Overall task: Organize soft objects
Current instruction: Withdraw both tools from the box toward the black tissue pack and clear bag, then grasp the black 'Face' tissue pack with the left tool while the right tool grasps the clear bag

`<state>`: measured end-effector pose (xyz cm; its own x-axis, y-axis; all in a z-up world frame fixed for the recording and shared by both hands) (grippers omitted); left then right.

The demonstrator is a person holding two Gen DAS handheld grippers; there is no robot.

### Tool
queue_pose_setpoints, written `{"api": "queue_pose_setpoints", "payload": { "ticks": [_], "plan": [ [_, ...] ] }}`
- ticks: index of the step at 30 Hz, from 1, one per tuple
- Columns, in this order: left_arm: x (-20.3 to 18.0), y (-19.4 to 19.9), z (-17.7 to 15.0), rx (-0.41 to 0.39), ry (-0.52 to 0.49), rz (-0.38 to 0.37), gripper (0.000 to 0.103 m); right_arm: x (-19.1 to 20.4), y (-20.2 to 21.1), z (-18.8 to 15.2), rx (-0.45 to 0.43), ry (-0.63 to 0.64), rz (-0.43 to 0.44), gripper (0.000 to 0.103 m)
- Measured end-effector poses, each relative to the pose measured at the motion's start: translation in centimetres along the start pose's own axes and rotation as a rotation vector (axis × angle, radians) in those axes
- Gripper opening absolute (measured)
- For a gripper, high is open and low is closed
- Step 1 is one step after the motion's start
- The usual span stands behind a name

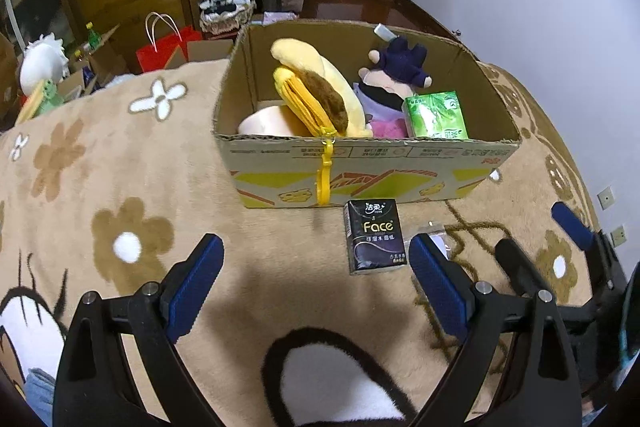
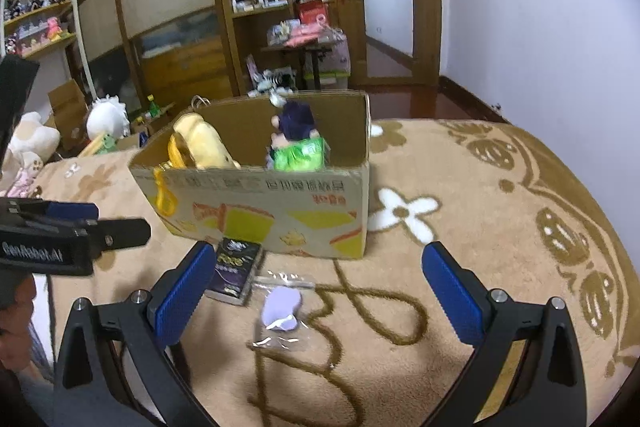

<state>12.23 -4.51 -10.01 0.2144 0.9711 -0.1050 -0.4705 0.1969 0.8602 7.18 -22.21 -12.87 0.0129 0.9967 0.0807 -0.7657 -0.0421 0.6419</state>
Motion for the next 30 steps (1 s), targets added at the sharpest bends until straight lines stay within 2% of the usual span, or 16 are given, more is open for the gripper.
{"api": "queue_pose_setpoints", "payload": {
  "ticks": [16, 30],
  "plan": [
    [-2.0, -5.6, -0.3, 0.145, -0.032, -0.041, 0.093, 0.9, -4.8, -3.0, 0.17, 0.017, 0.033, 0.103],
    [-3.0, -9.0, -1.1, 0.23, -0.064, -0.011, 0.093, 2.2, -7.1, -4.7, 0.27, 0.056, 0.039, 0.103]
  ]
}}
Point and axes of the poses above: each gripper's, at about its wrist camera, not at the fingertips, and y roughly against the way its jaws point, x to its left, z to its top, the point moved 4 cm from there along -y, roughly the way its jaws point
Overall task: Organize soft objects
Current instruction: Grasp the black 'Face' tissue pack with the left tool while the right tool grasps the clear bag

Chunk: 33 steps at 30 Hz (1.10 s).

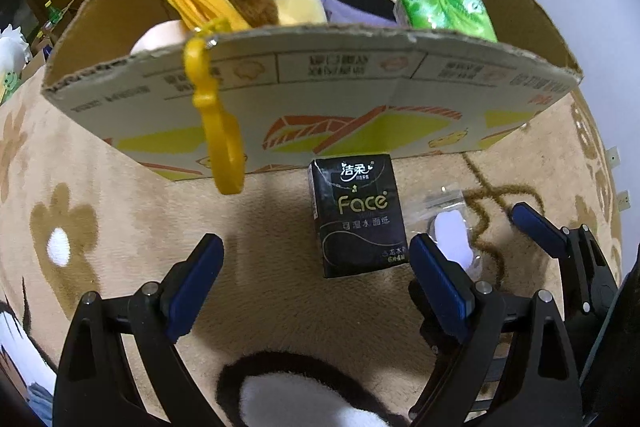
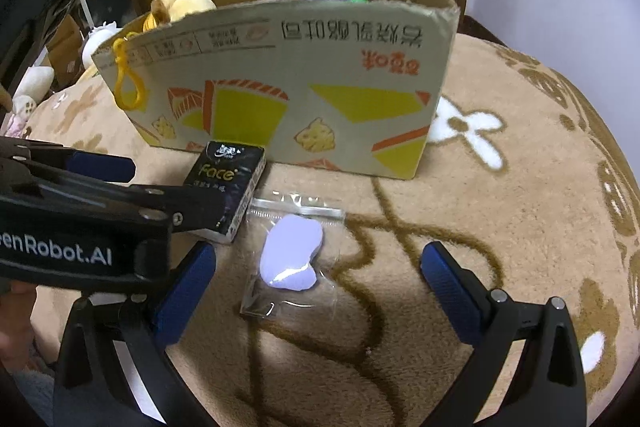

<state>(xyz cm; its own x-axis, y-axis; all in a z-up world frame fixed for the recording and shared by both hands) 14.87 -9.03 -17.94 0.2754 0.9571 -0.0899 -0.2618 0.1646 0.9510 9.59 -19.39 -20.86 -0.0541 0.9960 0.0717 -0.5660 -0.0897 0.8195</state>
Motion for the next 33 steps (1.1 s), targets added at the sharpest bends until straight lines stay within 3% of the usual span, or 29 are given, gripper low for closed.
{"api": "queue_pose_setpoints", "payload": {
  "ticks": [11, 17, 19, 23, 27, 29, 33],
  "plan": [
    [-0.3, -1.8, 0.6, 0.02, 0.004, 0.025, 0.093, 0.3, -0.8, -0.4, 0.037, 0.029, -0.039, 0.087],
    [-0.9, -2.0, 0.7, 0.012, -0.011, 0.036, 0.093, 0.3, -0.7, -0.6, 0.036, 0.031, -0.046, 0.085],
    [-1.0, -2.1, 0.8, 0.016, -0.009, 0.02, 0.088, 0.3, -0.5, -0.6, 0.034, 0.028, -0.049, 0.083],
    [-1.4, -2.5, 0.1, 0.035, 0.015, -0.042, 0.069, 0.0, -0.4, -0.5, 0.03, 0.022, -0.05, 0.076],
    [-1.2, -2.9, -0.1, 0.039, 0.014, -0.005, 0.046, -0.4, -0.3, -0.4, 0.025, 0.015, -0.056, 0.068],
    [-0.9, -2.8, -0.2, 0.033, 0.023, 0.001, 0.041, -0.5, -0.3, -0.4, 0.022, 0.01, -0.056, 0.058],
    [-0.3, -2.4, -0.3, 0.022, 0.049, -0.004, 0.026, -1.0, -0.1, -0.1, 0.016, 0.002, -0.051, 0.05]
  ]
}}
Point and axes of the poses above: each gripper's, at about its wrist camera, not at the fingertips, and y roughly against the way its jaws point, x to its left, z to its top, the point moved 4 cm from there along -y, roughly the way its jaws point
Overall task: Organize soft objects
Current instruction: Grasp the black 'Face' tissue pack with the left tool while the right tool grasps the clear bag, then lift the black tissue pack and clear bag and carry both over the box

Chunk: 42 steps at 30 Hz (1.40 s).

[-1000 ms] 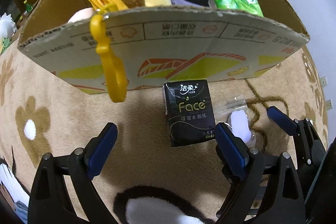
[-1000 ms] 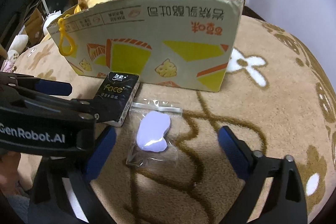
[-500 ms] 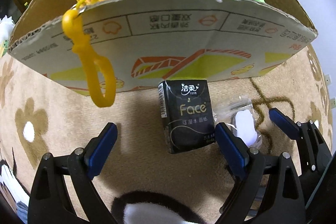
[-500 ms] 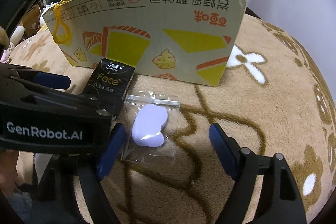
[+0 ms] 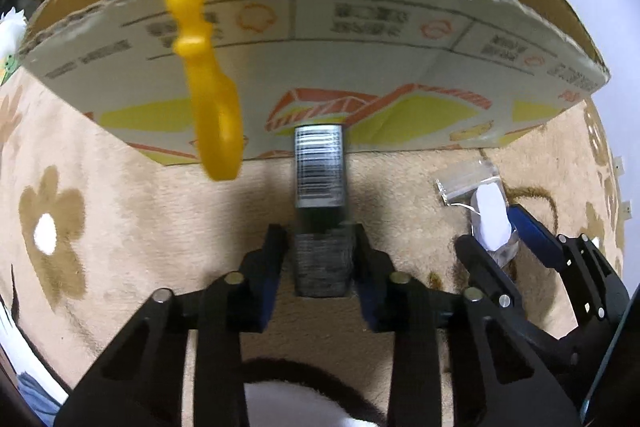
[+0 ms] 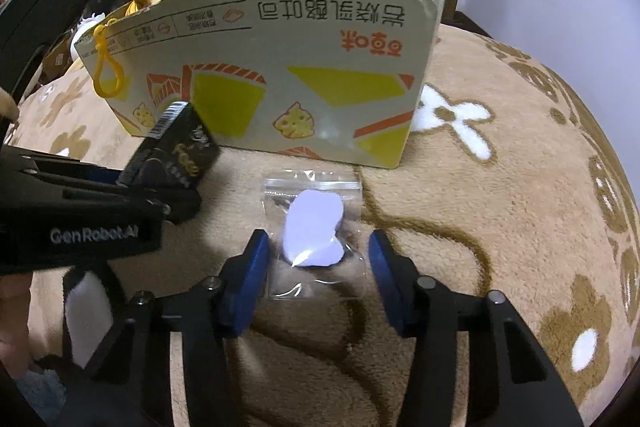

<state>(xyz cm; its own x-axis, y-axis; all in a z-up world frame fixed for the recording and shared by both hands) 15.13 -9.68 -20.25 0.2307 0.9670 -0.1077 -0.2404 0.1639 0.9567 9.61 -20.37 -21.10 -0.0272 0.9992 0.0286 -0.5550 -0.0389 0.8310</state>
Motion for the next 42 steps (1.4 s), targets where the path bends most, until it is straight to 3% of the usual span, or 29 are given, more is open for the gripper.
{"api": "queue_pose_setpoints", "payload": {
  "ticks": [4, 15, 16, 24, 33, 42],
  "plan": [
    [0.2, 0.4, -0.4, -0.013, 0.009, -0.003, 0.02, -0.3, 0.2, 0.2, -0.008, -0.01, 0.008, 0.049],
    [0.4, 4.5, -3.2, -0.1, 0.01, 0.036, 0.02, -0.7, 3.1, 1.0, -0.105, -0.022, 0.019, 0.048],
    [0.7, 5.1, -2.3, -0.108, 0.011, 0.042, 0.02, -0.7, 3.8, 1.0, -0.122, -0.02, 0.017, 0.048],
    [0.5, 10.4, -3.0, -0.261, -0.009, 0.11, 0.02, -0.7, 9.0, 2.6, -0.272, -0.028, 0.023, 0.048],
    [0.6, 15.8, -3.3, -0.512, -0.026, 0.134, 0.02, -1.2, 13.0, 4.9, -0.403, -0.046, 0.039, 0.048],
    [0.5, 18.3, -1.8, -0.625, -0.033, 0.122, 0.02, -0.3, 14.2, 7.5, -0.478, -0.005, 0.051, 0.048]
  ]
}}
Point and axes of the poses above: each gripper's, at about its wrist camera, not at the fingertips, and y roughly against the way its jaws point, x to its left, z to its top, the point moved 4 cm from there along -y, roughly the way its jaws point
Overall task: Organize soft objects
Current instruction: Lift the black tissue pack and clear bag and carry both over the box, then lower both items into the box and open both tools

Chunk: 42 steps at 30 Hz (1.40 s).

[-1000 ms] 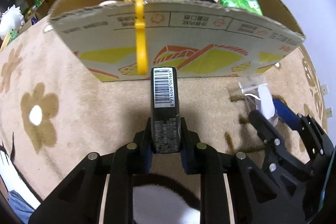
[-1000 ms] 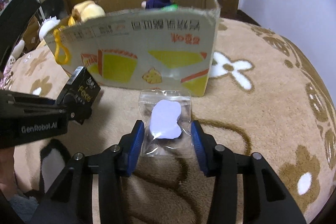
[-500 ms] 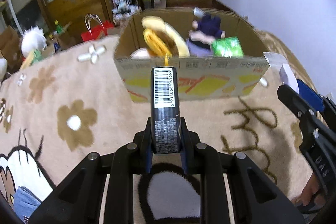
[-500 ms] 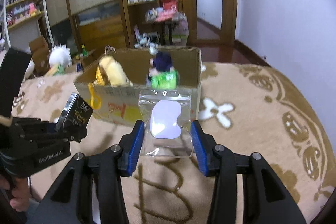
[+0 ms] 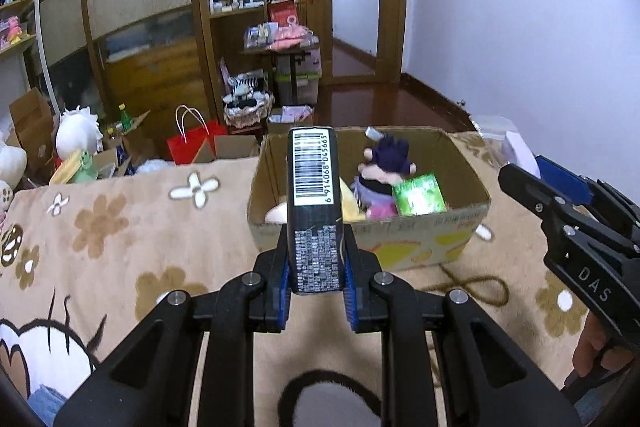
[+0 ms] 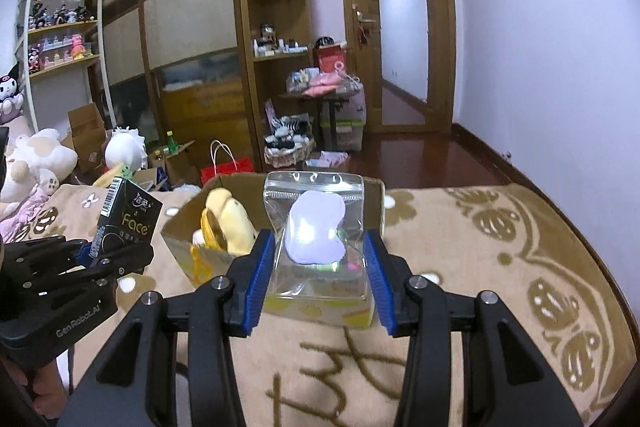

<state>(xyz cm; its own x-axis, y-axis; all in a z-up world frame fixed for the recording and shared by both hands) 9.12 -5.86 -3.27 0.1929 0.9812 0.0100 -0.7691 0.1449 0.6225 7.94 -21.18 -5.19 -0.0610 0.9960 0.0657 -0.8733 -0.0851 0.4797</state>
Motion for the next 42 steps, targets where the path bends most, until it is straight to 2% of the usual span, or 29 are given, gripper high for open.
{"api": "queue_pose_setpoints", "payload": {
  "ticks": [7, 10, 14, 20, 28, 34, 42],
  "plan": [
    [-0.5, 0.0, 1.6, -0.046, -0.072, -0.012, 0.02, 0.2, -1.3, 1.3, -0.018, -0.001, 0.018, 0.048],
    [-1.2, -0.2, 2.6, -0.077, -0.139, 0.006, 0.02, 0.1, -2.0, 1.9, -0.022, -0.013, 0.031, 0.048],
    [-2.0, -0.6, 3.7, -0.118, -0.173, 0.026, 0.02, 0.0, -3.0, 2.6, -0.036, -0.005, 0.041, 0.048],
    [-3.0, -2.5, 4.8, -0.124, -0.204, 0.021, 0.02, -0.5, -4.9, 3.5, -0.048, -0.003, 0.059, 0.048],
    [-3.2, -6.3, 5.5, -0.06, -0.178, -0.021, 0.02, -1.5, -6.8, 3.0, -0.039, -0.037, 0.099, 0.048],
    [-3.2, -8.3, 4.9, -0.02, -0.16, -0.048, 0.022, -2.0, -8.5, 2.0, 0.003, -0.067, 0.136, 0.049],
    [-2.2, -9.4, 3.9, 0.042, -0.142, -0.021, 0.024, -2.0, -10.3, 0.4, 0.07, -0.088, 0.162, 0.05]
  ]
}}
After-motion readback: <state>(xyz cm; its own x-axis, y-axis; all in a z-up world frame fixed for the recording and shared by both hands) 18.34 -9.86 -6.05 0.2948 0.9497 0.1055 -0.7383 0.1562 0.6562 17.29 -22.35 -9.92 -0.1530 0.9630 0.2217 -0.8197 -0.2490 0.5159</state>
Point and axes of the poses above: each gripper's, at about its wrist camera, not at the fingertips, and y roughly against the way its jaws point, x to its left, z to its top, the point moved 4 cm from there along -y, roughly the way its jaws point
